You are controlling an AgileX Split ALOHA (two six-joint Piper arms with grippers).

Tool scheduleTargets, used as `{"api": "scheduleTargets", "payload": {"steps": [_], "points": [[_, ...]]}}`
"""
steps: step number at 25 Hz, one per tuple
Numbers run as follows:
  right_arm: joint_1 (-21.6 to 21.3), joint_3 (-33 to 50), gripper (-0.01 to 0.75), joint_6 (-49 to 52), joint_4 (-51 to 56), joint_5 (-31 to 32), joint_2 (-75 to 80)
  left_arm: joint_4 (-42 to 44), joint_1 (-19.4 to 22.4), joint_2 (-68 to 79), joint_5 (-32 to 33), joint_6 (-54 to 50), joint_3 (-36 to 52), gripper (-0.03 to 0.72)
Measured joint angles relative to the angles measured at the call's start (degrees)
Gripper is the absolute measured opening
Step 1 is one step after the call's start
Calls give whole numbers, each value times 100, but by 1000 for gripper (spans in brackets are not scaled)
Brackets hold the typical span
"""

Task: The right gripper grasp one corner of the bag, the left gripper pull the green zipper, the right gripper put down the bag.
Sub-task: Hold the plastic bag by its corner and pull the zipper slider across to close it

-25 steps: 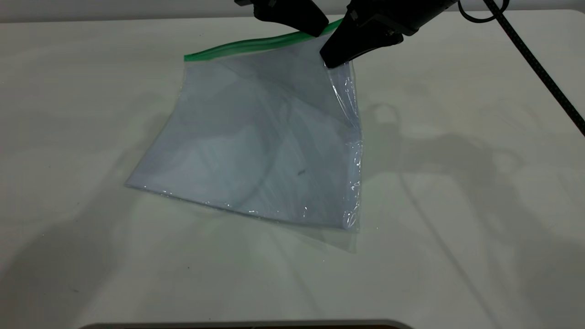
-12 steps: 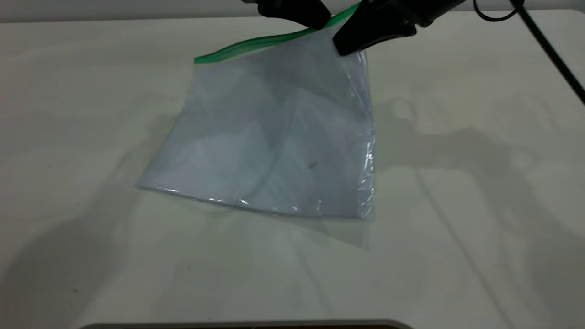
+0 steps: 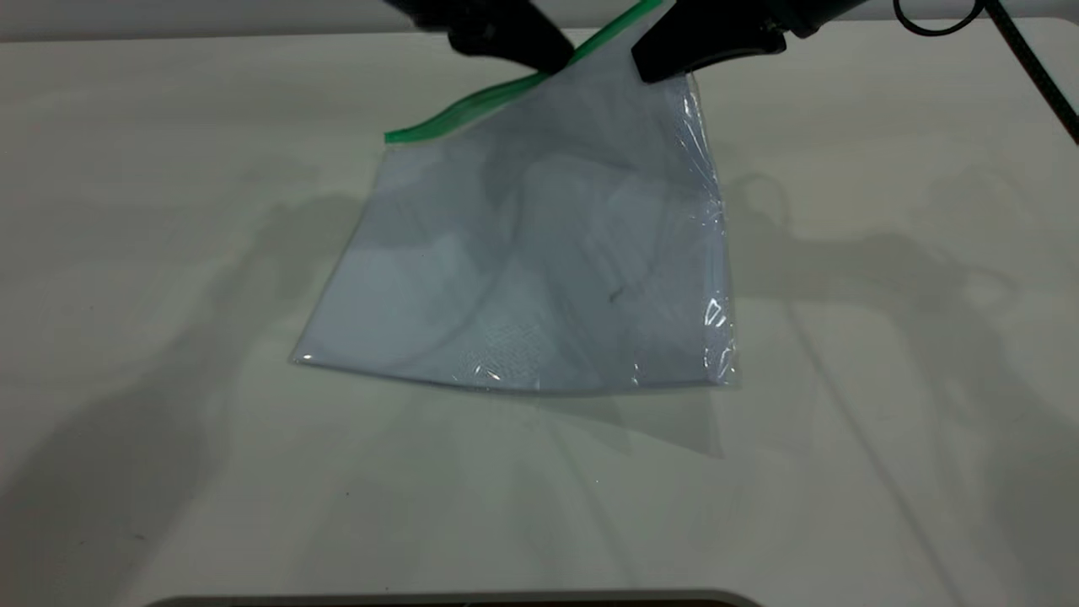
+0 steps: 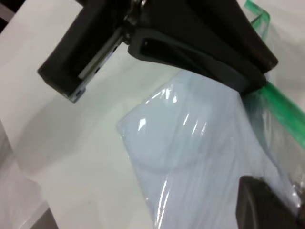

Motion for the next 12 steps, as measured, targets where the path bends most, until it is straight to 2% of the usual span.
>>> {"api": "scheduleTargets", "payload": {"steps": [12], "points": [[0,0,35,-52,72,-183,0,86,332,280,-263,13,-14,53]]}}
